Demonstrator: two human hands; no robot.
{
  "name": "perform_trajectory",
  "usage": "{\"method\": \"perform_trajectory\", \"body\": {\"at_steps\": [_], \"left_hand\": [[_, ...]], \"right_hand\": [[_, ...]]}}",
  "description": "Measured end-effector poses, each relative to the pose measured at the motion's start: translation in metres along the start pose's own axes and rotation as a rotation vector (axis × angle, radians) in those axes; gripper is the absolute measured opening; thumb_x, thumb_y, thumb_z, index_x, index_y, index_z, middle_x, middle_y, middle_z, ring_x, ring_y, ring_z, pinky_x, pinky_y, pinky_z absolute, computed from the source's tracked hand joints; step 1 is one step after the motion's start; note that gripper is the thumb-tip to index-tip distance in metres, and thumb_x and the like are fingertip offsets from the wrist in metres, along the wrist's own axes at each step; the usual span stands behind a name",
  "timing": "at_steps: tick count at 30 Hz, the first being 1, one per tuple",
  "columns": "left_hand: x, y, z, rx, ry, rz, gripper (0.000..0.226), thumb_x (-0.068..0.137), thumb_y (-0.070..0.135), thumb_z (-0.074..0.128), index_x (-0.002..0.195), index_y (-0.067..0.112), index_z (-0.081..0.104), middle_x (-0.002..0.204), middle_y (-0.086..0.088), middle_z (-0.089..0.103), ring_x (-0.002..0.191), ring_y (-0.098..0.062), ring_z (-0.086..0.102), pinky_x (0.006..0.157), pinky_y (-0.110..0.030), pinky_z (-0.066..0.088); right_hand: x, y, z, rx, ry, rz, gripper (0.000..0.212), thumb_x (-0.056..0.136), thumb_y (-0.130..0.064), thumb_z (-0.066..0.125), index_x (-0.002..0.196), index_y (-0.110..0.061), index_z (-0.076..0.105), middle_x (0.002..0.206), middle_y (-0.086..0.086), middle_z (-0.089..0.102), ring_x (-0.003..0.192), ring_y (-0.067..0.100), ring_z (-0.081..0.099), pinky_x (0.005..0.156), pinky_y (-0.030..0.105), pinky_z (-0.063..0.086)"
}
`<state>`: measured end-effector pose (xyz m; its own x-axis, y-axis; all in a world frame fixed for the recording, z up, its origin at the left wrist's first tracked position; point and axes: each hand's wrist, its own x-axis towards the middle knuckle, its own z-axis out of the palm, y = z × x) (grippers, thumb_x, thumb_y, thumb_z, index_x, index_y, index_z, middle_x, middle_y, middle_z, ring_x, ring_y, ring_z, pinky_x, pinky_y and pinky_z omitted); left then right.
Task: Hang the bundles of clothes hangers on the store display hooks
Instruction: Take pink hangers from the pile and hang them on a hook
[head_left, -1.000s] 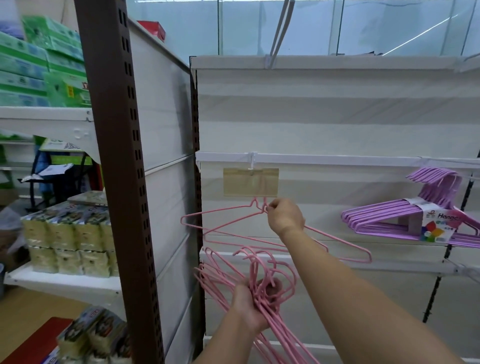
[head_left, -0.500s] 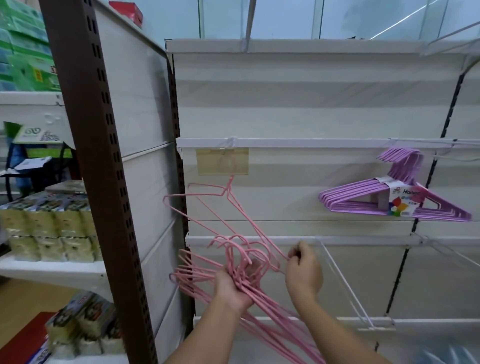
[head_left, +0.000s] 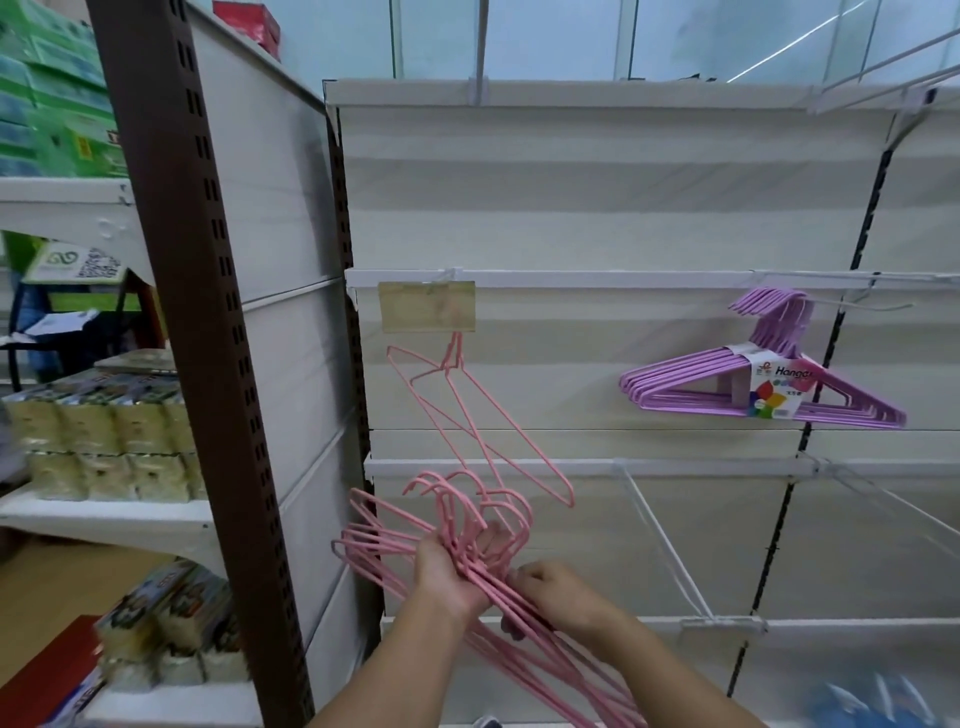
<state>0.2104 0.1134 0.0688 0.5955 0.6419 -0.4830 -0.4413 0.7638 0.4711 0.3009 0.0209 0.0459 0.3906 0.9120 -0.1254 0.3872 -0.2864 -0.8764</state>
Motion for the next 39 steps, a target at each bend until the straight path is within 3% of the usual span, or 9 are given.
{"method": "perform_trajectory", "body": {"at_steps": [5, 9, 14, 18, 23, 26, 30, 35, 39], "left_hand": [[-0.007, 0.001, -0.005, 0.006, -0.007, -0.023, 0.045, 0.097, 0.03, 0.031, 0.085, 0.001, 0.062, 0.071, -0.02, 0.066, 0.054, -0.033, 0.066, 0.06, -0.033, 0.05], [-0.009, 0.002, -0.009, 0.001, 0.007, -0.024, 0.036, 0.093, 0.028, 0.035, 0.091, 0.003, 0.061, 0.088, -0.02, 0.061, 0.074, -0.032, 0.062, 0.069, -0.034, 0.047], [-0.016, 0.002, -0.012, -0.044, 0.011, -0.027, 0.039, 0.097, 0.026, 0.032, 0.091, -0.001, 0.06, 0.086, -0.022, 0.063, 0.076, -0.033, 0.06, 0.074, -0.036, 0.046], [-0.017, 0.007, -0.015, -0.076, 0.003, -0.01, 0.041, 0.098, 0.029, 0.033, 0.101, -0.001, 0.061, 0.085, -0.026, 0.066, 0.082, -0.036, 0.061, 0.091, -0.043, 0.046], [-0.025, 0.014, -0.014, -0.118, -0.058, -0.029, 0.041, 0.098, 0.03, 0.037, 0.097, -0.006, 0.057, 0.084, -0.026, 0.063, 0.074, -0.035, 0.061, 0.064, -0.044, 0.049], [-0.025, 0.016, -0.017, -0.112, -0.054, 0.003, 0.04, 0.099, 0.029, 0.036, 0.094, -0.005, 0.057, 0.079, -0.028, 0.066, 0.067, -0.037, 0.068, 0.068, -0.049, 0.058], [-0.021, 0.02, -0.025, -0.08, -0.012, 0.01, 0.033, 0.094, 0.022, 0.035, 0.096, -0.002, 0.058, 0.079, -0.025, 0.066, 0.071, -0.035, 0.067, 0.086, -0.045, 0.051], [-0.02, 0.022, -0.031, -0.031, 0.016, -0.025, 0.035, 0.094, 0.024, 0.037, 0.083, -0.001, 0.059, 0.067, -0.019, 0.066, 0.051, -0.027, 0.065, 0.053, -0.029, 0.055], [-0.021, 0.022, -0.032, -0.014, 0.04, -0.056, 0.038, 0.093, 0.028, 0.042, 0.073, 0.002, 0.059, 0.054, -0.012, 0.058, 0.041, -0.022, 0.055, 0.04, -0.023, 0.048]], "right_hand": [[-0.008, 0.001, -0.003, 0.327, -0.048, 0.031, 0.025, 0.094, -0.005, 0.056, 0.071, -0.012, 0.061, 0.057, -0.004, 0.061, 0.048, 0.003, 0.052, 0.051, 0.016, 0.04], [-0.006, -0.003, -0.011, 0.251, 0.031, -0.01, 0.026, 0.093, 0.0, 0.054, 0.071, -0.014, 0.056, 0.056, -0.005, 0.051, 0.045, 0.002, 0.039, 0.047, 0.016, 0.029], [-0.006, -0.01, -0.004, 0.05, -0.003, -0.062, 0.029, 0.095, -0.001, 0.051, 0.07, -0.015, 0.057, 0.063, 0.0, 0.05, 0.054, 0.006, 0.041, 0.051, 0.018, 0.033], [-0.01, -0.012, 0.001, 0.174, -0.043, -0.045, 0.031, 0.095, 0.004, 0.049, 0.071, -0.013, 0.061, 0.059, -0.004, 0.058, 0.055, 0.006, 0.049, 0.052, 0.014, 0.038], [-0.004, -0.017, 0.007, 0.178, 0.065, -0.039, 0.031, 0.088, 0.003, 0.06, 0.063, -0.015, 0.06, 0.053, -0.006, 0.056, 0.05, 0.006, 0.045, 0.05, 0.018, 0.036], [0.005, -0.019, 0.009, 0.123, 0.242, -0.043, 0.033, 0.089, -0.002, 0.061, 0.059, -0.016, 0.057, 0.051, -0.003, 0.053, 0.051, 0.011, 0.043, 0.051, 0.023, 0.033], [-0.001, -0.024, 0.004, 0.237, 0.192, -0.031, 0.027, 0.095, -0.002, 0.052, 0.07, -0.009, 0.057, 0.061, 0.005, 0.058, 0.05, 0.012, 0.05, 0.048, 0.019, 0.037], [0.008, -0.032, 0.006, 0.169, 0.385, -0.14, 0.029, 0.096, -0.009, 0.053, 0.068, -0.014, 0.056, 0.056, -0.002, 0.049, 0.053, 0.011, 0.039, 0.053, 0.024, 0.031], [0.022, -0.047, -0.002, 0.007, 0.572, -0.256, 0.023, 0.095, -0.018, 0.055, 0.073, -0.017, 0.061, 0.061, -0.003, 0.056, 0.062, 0.018, 0.05, 0.062, 0.034, 0.039]]}}
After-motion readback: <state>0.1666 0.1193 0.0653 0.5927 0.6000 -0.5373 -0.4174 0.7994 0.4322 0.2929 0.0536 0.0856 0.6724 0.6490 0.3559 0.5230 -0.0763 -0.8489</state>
